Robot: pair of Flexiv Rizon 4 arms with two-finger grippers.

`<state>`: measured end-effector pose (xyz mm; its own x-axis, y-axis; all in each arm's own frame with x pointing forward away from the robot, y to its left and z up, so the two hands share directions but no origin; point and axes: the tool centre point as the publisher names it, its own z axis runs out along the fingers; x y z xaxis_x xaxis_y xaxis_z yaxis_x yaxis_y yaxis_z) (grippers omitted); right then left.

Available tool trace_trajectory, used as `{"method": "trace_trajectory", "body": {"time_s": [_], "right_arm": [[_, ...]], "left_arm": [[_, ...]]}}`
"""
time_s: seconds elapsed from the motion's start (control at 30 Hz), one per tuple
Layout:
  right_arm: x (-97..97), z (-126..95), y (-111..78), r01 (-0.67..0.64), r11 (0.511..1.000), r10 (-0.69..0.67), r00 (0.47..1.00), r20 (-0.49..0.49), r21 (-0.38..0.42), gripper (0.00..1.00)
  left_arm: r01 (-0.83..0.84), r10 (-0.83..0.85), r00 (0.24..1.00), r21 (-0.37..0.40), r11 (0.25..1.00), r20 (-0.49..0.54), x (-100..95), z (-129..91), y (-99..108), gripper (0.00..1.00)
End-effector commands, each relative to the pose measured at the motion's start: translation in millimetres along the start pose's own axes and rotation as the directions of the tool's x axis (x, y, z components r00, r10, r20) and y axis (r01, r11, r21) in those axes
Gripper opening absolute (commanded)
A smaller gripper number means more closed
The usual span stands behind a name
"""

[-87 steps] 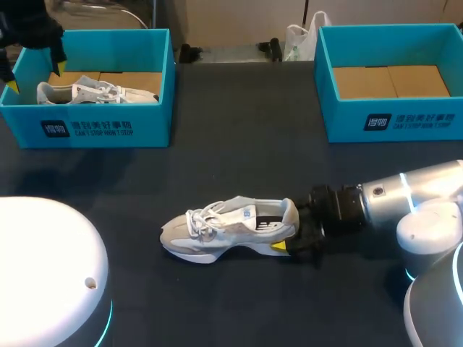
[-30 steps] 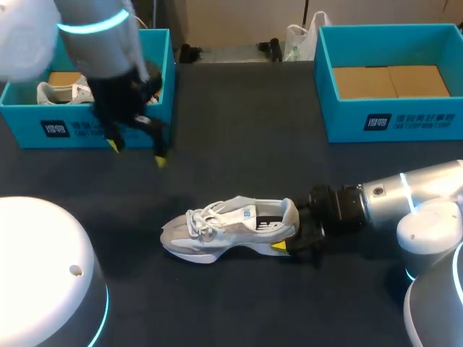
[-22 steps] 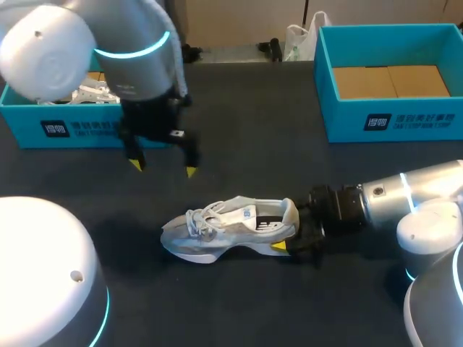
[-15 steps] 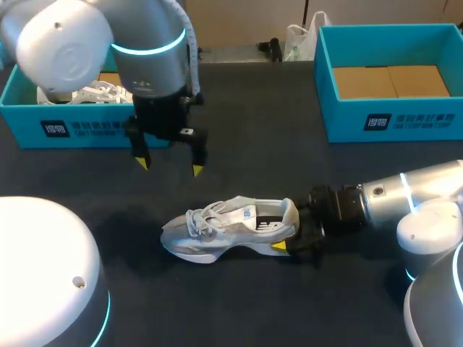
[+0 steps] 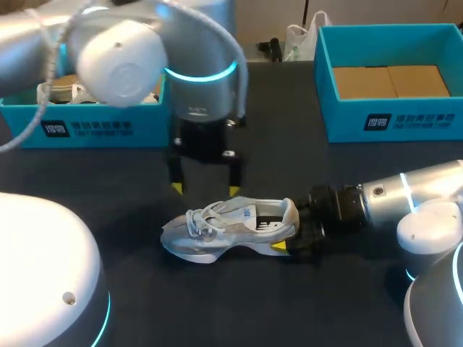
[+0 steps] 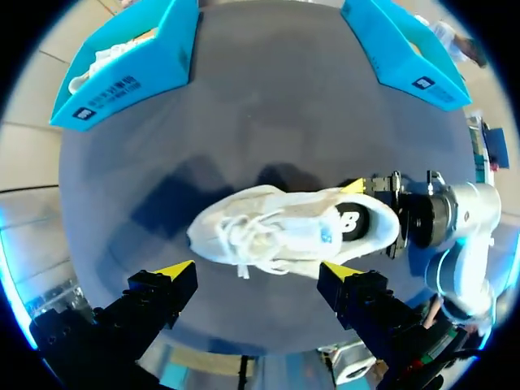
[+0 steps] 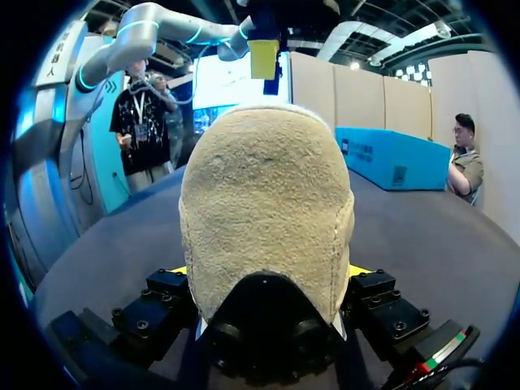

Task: Take the shoe out of the shoebox, open the shoe tongue, remove and reinsert the insole, then place the shoe into the shoebox

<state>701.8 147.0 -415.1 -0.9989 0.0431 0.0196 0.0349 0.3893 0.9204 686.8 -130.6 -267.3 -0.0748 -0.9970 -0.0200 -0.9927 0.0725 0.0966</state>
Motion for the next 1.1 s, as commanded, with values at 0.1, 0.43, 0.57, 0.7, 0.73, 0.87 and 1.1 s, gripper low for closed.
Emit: {"method": "trace_trajectory", "body": {"time_s": [0.1,0.43,0.57,0.7,0.73,0.87,1.1], "right_arm": [[0.1,0,2.1,-0.001,1.000,0.001,1.000,-0.001,0.006,0.00],[0.1,0,2.1,-0.001,1.000,0.001,1.000,-0.001,0.006,0.00],[0.1,0,2.1,-0.001,1.000,0.001,1.000,-0.001,0.006,0.00],[0.1,0,2.1,-0.001,1.000,0.001,1.000,-0.001,0.006,0.00],[0.1,0,2.1,-0.001,1.000,0.001,1.000,-0.001,0.006,0.00],[0.1,0,2.1,-0.001,1.000,0.001,1.000,-0.001,0.006,0.00],[0.1,0,2.1,-0.001,1.000,0.001,1.000,-0.001,0.006,0.00]], "left_arm": [[0.037,-0.035,0.995,-0.013,0.999,0.091,49.9,16,-7,1.00],[0.093,-0.090,0.982,-0.013,0.996,0.165,69.8,40,-9,1.00],[0.116,-0.110,0.974,-0.018,0.993,0.200,74.0,48,-11,1.00],[0.122,-0.117,0.966,-0.007,0.993,0.230,74.9,56,-10,1.00],[0.125,-0.121,0.964,-0.002,0.992,0.239,75.1,58,-10,1.00],[0.139,-0.131,0.955,-0.011,0.990,0.265,73.0,68,-12,1.00],[0.142,-0.129,0.948,-0.025,0.990,0.292,61.0,78,-12,1.00]]}}
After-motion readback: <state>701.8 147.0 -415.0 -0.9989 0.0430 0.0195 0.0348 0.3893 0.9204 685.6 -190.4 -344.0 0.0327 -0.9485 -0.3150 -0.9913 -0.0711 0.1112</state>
